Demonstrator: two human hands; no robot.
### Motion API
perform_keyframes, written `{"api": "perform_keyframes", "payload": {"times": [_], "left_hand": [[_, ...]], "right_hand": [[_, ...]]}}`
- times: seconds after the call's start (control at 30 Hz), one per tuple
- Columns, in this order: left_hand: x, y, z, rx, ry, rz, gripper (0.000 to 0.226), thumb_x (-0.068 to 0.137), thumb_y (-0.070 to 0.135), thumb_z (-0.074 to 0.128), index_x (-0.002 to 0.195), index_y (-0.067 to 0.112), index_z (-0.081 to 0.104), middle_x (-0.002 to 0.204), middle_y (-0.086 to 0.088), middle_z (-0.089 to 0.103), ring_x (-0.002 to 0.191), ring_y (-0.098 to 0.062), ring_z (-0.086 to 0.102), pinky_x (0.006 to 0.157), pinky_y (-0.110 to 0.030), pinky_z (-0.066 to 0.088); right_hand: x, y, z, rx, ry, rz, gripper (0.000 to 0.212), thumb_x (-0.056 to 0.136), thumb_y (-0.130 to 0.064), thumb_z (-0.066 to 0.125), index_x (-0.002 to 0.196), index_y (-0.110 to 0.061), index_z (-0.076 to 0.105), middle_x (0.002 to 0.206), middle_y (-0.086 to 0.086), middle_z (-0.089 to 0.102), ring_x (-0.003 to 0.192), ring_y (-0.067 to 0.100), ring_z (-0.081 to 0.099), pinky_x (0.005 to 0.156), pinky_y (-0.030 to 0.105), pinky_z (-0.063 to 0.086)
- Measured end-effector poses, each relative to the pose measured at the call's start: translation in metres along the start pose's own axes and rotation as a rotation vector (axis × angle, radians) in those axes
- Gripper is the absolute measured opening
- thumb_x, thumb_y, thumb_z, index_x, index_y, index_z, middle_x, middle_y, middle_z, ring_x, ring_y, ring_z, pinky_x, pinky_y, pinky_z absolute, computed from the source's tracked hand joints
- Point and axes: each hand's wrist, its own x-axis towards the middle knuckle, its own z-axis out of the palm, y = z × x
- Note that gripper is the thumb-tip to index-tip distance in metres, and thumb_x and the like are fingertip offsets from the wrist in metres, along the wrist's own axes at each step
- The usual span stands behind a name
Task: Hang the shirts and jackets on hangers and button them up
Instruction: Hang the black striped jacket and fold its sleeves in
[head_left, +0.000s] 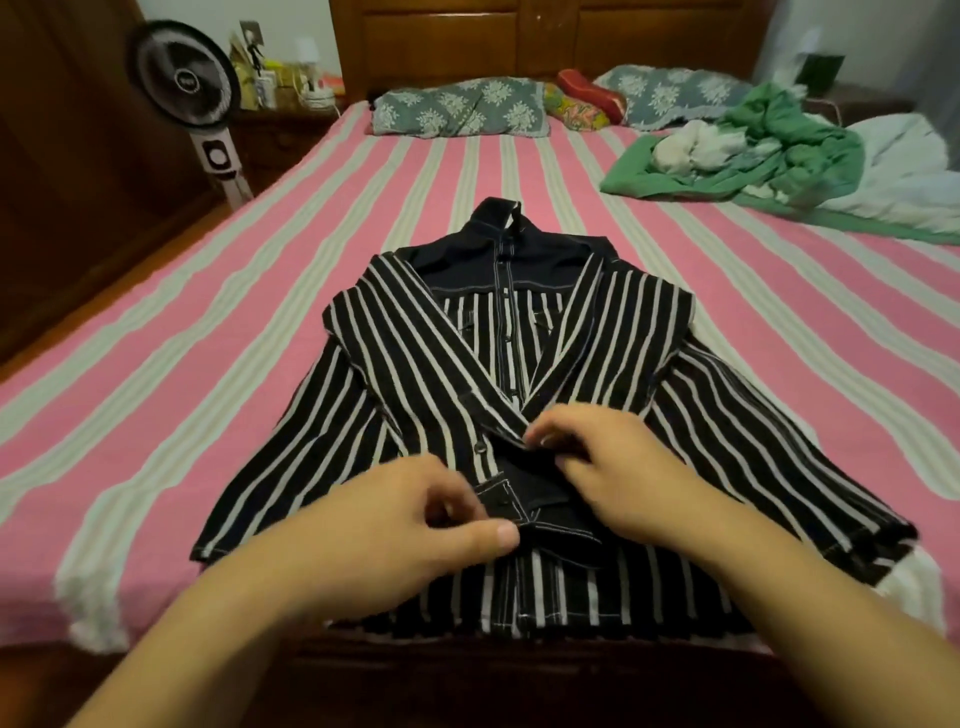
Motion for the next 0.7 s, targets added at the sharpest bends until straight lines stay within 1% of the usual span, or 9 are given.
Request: {"api": "perform_keyframes", "payload": {"times": [0.03, 0.07, 0.1, 0.17, 0.23, 0.27, 0.4, 0.57, 0.7], "left_hand": [[-0.003, -0.004, 0.002, -0.006, -0.118, -0.075, 0.043, 0.082, 0.074, 0.055, 0.093, 0.036, 0.072, 0.085, 0.019, 0.066, 0.075, 0.006, 0.060, 0.072, -0.016, 0.048], [-0.002, -0.011, 0.006, -0.003, -0.125, -0.117, 0.041, 0.089, 0.068, 0.054, 0.090, 0.032, 0.074, 0.071, 0.014, 0.065, 0.060, 0.003, 0.057, 0.061, -0.014, 0.045], [0.003, -0.015, 0.010, -0.010, -0.049, -0.137, 0.040, 0.095, 0.060, 0.054, 0.085, 0.027, 0.073, 0.061, 0.009, 0.060, 0.051, 0.000, 0.052, 0.053, -0.015, 0.041], [0.017, -0.023, 0.012, -0.096, 0.276, -0.165, 0.035, 0.099, 0.046, 0.056, 0.077, 0.021, 0.068, 0.063, 0.006, 0.061, 0.055, -0.005, 0.054, 0.052, -0.023, 0.039], [0.031, -0.025, 0.008, -0.187, 0.546, -0.166, 0.028, 0.098, 0.038, 0.058, 0.075, 0.021, 0.060, 0.069, 0.005, 0.061, 0.064, -0.010, 0.056, 0.056, -0.029, 0.037], [0.039, -0.024, 0.006, -0.167, 0.568, -0.176, 0.027, 0.098, 0.037, 0.056, 0.077, 0.021, 0.059, 0.071, 0.006, 0.062, 0.068, -0.010, 0.057, 0.058, -0.030, 0.039], [0.075, -0.027, 0.018, 0.104, 0.359, -0.259, 0.043, 0.095, 0.057, 0.051, 0.094, 0.015, 0.062, 0.104, -0.005, 0.067, 0.097, -0.027, 0.064, 0.086, -0.042, 0.054], [0.094, -0.025, 0.033, 0.306, 0.147, -0.344, 0.075, 0.089, 0.082, 0.033, 0.105, 0.014, 0.062, 0.126, -0.008, 0.061, 0.113, -0.031, 0.060, 0.096, -0.050, 0.050], [0.101, -0.024, 0.032, 0.337, 0.075, -0.402, 0.087, 0.087, 0.085, 0.032, 0.133, 0.016, 0.057, 0.144, -0.008, 0.052, 0.133, -0.033, 0.047, 0.109, -0.052, 0.040]], "right_hand": [[-0.001, 0.002, 0.005, -0.156, -0.112, 0.044, 0.045, 0.092, -0.004, 0.054, 0.120, -0.036, 0.067, 0.115, -0.017, 0.062, 0.113, 0.005, 0.057, 0.101, 0.026, 0.047], [-0.001, 0.002, 0.006, -0.269, -0.170, 0.095, 0.045, 0.092, -0.009, 0.053, 0.126, -0.036, 0.064, 0.120, -0.013, 0.061, 0.117, 0.011, 0.055, 0.103, 0.031, 0.047], [0.001, 0.001, 0.006, -0.354, -0.190, 0.134, 0.038, 0.094, -0.018, 0.052, 0.126, -0.034, 0.065, 0.121, -0.010, 0.060, 0.119, 0.015, 0.052, 0.104, 0.035, 0.047], [0.008, -0.007, 0.001, -0.448, -0.134, 0.138, 0.028, 0.095, -0.039, 0.053, 0.110, -0.028, 0.073, 0.112, -0.009, 0.059, 0.113, 0.017, 0.049, 0.100, 0.038, 0.048], [0.018, -0.014, -0.002, -0.336, -0.022, 0.119, 0.031, 0.092, -0.044, 0.053, 0.096, -0.025, 0.077, 0.101, -0.011, 0.063, 0.105, 0.014, 0.055, 0.090, 0.035, 0.051], [0.023, -0.019, -0.001, -0.256, 0.015, 0.120, 0.029, 0.092, -0.044, 0.054, 0.097, -0.026, 0.077, 0.099, -0.011, 0.066, 0.100, 0.012, 0.059, 0.086, 0.033, 0.052], [0.038, -0.032, 0.017, -0.322, -0.110, 0.148, 0.030, 0.091, -0.052, 0.063, 0.111, -0.030, 0.069, 0.104, -0.006, 0.069, 0.100, 0.016, 0.063, 0.089, 0.037, 0.054], [0.055, -0.026, 0.028, -0.491, -0.182, 0.152, 0.024, 0.089, -0.042, 0.070, 0.105, -0.025, 0.069, 0.103, 0.002, 0.066, 0.094, 0.023, 0.063, 0.080, 0.036, 0.054], [0.061, -0.031, 0.025, -0.615, -0.281, 0.066, 0.018, 0.092, -0.028, 0.065, 0.109, -0.020, 0.066, 0.100, 0.003, 0.059, 0.087, 0.023, 0.057, 0.076, 0.035, 0.051]]}}
